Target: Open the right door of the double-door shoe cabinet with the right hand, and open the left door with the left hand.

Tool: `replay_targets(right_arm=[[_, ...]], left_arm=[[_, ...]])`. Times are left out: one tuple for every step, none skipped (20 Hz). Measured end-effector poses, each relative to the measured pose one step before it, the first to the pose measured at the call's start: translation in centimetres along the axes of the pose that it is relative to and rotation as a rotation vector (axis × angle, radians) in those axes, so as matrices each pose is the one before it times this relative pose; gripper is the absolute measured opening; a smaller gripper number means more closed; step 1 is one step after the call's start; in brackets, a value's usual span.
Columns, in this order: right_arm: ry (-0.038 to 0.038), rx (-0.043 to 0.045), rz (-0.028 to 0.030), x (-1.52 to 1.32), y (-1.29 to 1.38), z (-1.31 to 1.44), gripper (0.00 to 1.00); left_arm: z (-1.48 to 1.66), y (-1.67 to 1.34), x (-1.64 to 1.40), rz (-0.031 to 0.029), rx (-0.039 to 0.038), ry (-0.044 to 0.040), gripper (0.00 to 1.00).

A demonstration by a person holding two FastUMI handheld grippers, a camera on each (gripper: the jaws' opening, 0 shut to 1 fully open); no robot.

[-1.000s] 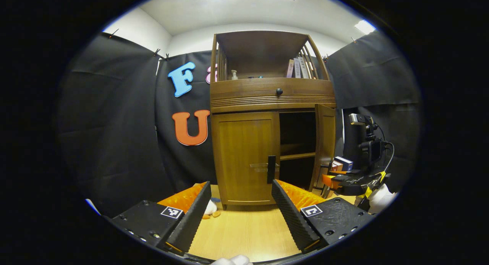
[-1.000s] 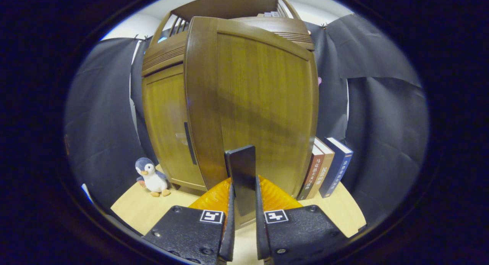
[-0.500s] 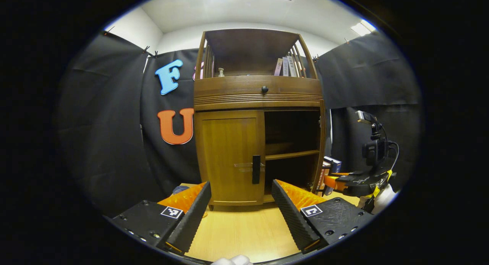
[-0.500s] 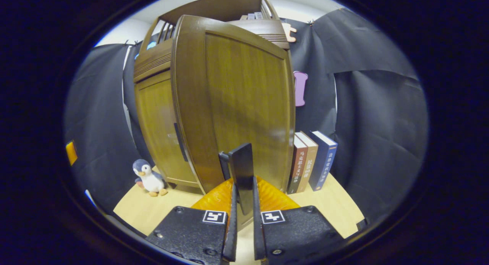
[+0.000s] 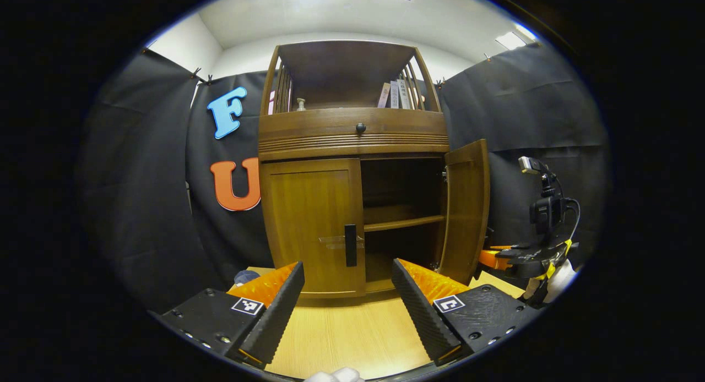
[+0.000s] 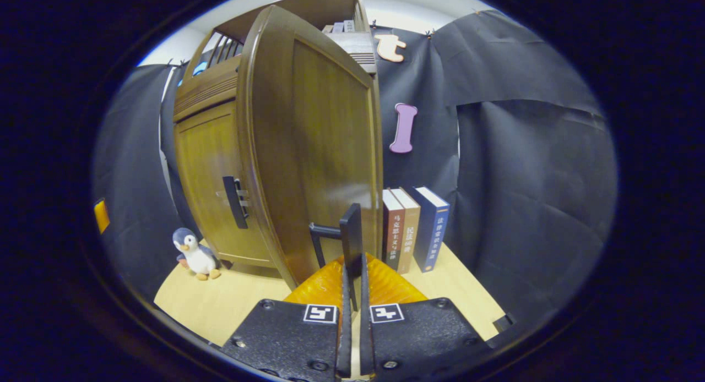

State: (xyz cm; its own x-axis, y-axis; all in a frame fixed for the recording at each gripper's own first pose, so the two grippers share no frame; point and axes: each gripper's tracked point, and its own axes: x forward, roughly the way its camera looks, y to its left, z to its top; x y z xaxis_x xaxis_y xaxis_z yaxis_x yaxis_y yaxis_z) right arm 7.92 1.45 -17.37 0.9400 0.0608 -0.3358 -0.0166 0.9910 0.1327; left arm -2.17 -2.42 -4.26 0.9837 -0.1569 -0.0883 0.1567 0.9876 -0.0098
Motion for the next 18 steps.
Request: replay_targets(right_arm=[[-0.00592,-0.01014,-0.01330,-0.005,-1.003,0.128,0.08],[-0.00233,-0.00394,-0.01685,-0.009,-1.063,0.063,0.06],[-0.00155,-0.00116,-0.01641,-0.078,-1.089,0.135,0.05],[0.00769,0.00772,-0.01272,0.282,-1.036,-0.054,0.04],[0.01480,0.02780,0.00246,0.154,-0.830,-0.173,0.04],[0.00978,0.03247,0.01714,-0.079,-0.100,-0.157,0.04],[-0.00431,-0.01340,0.00911,0.164,-0.419,0.065,0.04],[-0.00170,-0.01776,0.00653,0.042,-0.477,0.163,0.04],[0.00263,-0.00204,0.01258,0.100,-0.181,0.037,0.04],[-0.00199,0.00051,0.00899,0.044,-0.423,0.063,0.04],[0.00099,0.00520,0.01376,0.099,-0.444,0.120,0.03],[0.00028,-0.00146,0.01368,0.036,-0.501,0.031,0.04],[0.00088,-0.00630,0.01643,0.110,-0.580,0.116,0.04],[0.00156,-0.00488,0.01732,0.008,-0.538,0.019,0.04],[0.00107,-0.00391,0.01795,0.274,-0.444,0.149,0.04],[0.00066,-0.00317,0.01701,0.088,-0.457,0.155,0.04],[0.00034,-0.00552,0.01808,0.077,-0.366,0.088,0.04],[-0.00067,-0.00993,0.01717,-0.137,-0.338,0.111,0.04]], left_arm=[[-0.022,-0.181,-0.094,-0.00076,-0.00219,-0.00093,0.96],[0.078,-0.101,0.052,-0.00194,-0.00005,-0.00167,0.96],[0.022,-0.011,0.037,0.00133,0.00224,0.00049,0.96],[-0.006,-0.182,0.033,-0.00011,0.00345,0.00032,0.96],[-0.113,-0.258,-0.040,0.00001,0.00324,0.00118,0.96],[-0.077,-0.310,0.004,-0.00126,0.00239,0.00098,0.96],[-0.034,-0.291,0.072,-0.00113,0.00214,0.00099,0.96],[0.031,-0.280,0.059,-0.00101,0.00144,0.00157,0.96],[-0.031,-0.303,0.153,-0.00383,0.00075,0.00132,0.96],[0.044,-0.352,0.085,-0.00184,0.00184,-0.00016,0.96],[0.132,-0.241,0.061,-0.00043,0.00260,-0.00137,0.96],[0.123,-0.350,0.042,0.00041,0.00167,-0.00087,0.96],[0.028,-0.418,0.123,-0.00039,0.00126,0.00046,0.96],[-0.004,-0.384,0.155,0.00020,0.00328,0.00111,0.96],[-0.052,-0.283,0.167,0.00430,0.00517,0.00237,0.96],[0.094,-0.263,0.074,0.00739,0.00319,0.00322,0.96],[-0.088,-0.428,0.153,0.00484,-0.00189,0.00269,0.96],[0.028,-0.458,0.212,0.00492,-0.00364,0.00036,0.96]])
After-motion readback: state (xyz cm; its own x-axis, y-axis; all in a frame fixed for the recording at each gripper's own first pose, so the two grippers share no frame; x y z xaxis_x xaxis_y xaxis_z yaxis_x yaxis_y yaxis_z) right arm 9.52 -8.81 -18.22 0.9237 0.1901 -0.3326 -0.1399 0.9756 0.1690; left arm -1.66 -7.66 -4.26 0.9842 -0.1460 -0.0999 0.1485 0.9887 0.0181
